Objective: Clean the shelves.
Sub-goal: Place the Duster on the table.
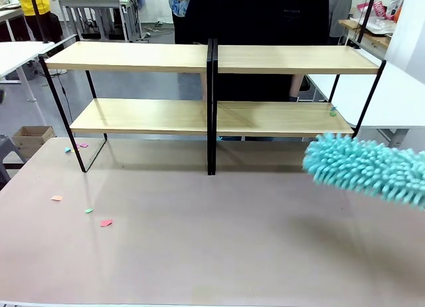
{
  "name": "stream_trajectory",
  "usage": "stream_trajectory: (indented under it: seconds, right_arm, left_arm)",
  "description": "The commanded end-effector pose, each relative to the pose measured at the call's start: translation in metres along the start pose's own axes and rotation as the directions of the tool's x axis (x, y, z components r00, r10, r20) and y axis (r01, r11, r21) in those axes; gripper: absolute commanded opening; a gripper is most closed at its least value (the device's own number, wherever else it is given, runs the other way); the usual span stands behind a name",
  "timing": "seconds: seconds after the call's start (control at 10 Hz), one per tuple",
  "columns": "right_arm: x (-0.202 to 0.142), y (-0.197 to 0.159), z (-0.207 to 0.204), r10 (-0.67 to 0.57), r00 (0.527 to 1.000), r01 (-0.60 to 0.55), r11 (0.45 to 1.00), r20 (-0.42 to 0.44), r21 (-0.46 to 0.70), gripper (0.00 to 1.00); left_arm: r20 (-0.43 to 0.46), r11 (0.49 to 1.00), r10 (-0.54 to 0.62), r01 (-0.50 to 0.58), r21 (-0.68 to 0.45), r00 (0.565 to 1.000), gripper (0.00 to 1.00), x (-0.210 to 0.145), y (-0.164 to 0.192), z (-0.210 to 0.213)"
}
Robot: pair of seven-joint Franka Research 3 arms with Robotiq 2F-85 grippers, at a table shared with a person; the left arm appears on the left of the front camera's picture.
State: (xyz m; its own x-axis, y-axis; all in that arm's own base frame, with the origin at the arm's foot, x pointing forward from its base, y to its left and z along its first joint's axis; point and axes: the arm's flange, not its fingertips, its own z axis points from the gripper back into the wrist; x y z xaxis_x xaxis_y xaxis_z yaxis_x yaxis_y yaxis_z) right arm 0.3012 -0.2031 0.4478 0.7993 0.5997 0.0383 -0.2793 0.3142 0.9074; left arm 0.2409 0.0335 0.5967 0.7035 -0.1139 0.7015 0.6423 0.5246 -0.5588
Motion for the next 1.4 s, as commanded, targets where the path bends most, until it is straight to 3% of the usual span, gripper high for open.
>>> stream_trajectory:
  seconds: [0.0, 0.2, 0.3, 0.5, 0.6, 0.7, 0.8, 1.0, 1.1, 1.2, 1.3]
  right_arm:
    - [0.024, 0.011, 0.0, 0.075, 0.971, -0.09, 0.994, -0.226, -0.055, 0.13]
    - [0.062, -0.003, -0.018, 0.075, 0.951, -0.091, 0.995, -0.3, -0.04, 0.13]
    - [0.078, -0.015, -0.026, 0.028, 0.959, -0.045, 0.998, -0.283, -0.054, 0.13]
    - [0.099, -0.038, -0.037, -0.079, 0.967, 0.058, 0.994, -0.242, -0.096, 0.13]
    - [0.11, -0.05, -0.043, -0.051, 0.956, 0.039, 0.998, -0.29, -0.046, 0.13]
    - [0.128, -0.067, -0.046, -0.072, 0.955, 0.065, 0.997, -0.287, -0.033, 0.13]
    - [0.141, -0.076, -0.049, -0.056, 0.953, 0.056, 0.998, -0.299, -0.008, 0.13]
    - [0.168, -0.097, -0.05, -0.074, 0.951, 0.073, 0.997, -0.301, -0.013, 0.13]
    - [0.173, -0.102, -0.05, -0.105, 0.948, 0.098, 0.994, -0.301, -0.04, 0.2]
    - [0.175, -0.108, -0.051, -0.152, 0.942, 0.133, 0.988, -0.299, -0.083, 0.58]
    - [0.174, -0.11, -0.05, -0.177, 0.937, 0.144, 0.981, -0.302, -0.129, 0.76]
  left_arm:
    - [-0.001, 0.955, 0.269, -0.267, -0.129, 0.963, 1.0, -0.09, 0.059, -0.061]
    - [-0.038, 0.854, 0.479, -0.476, -0.21, 0.877, 1.0, -0.127, 0.122, -0.121]
    - [-0.045, 0.809, 0.542, -0.535, -0.243, 0.839, 1.0, -0.148, 0.151, -0.148]
    - [-0.087, 0.751, 0.586, -0.58, -0.316, 0.806, 1.0, -0.181, 0.177, -0.179]
    - [-0.105, 0.736, 0.58, -0.575, -0.358, 0.808, 1.0, -0.191, 0.182, -0.189]
    - [-0.111, 0.726, 0.573, -0.566, -0.391, 0.812, 1.0, -0.193, 0.184, -0.194]
    - [-0.068, 0.741, 0.611, -0.6, -0.303, 0.789, 1.0, -0.12, 0.237, -0.143]
    - [-0.068, 0.741, 0.611, -0.6, -0.303, 0.789, 1.0, -0.12, 0.237, -0.143]
    - [-0.068, 0.741, 0.611, -0.6, -0.303, 0.789, 1.0, -0.12, 0.237, -0.143]
    - [-0.068, 0.741, 0.611, -0.6, -0.303, 0.789, 1.0, -0.12, 0.237, -0.143]
    - [-0.068, 0.741, 0.611, -0.6, -0.303, 0.789, 1.0, -0.12, 0.237, -0.143]
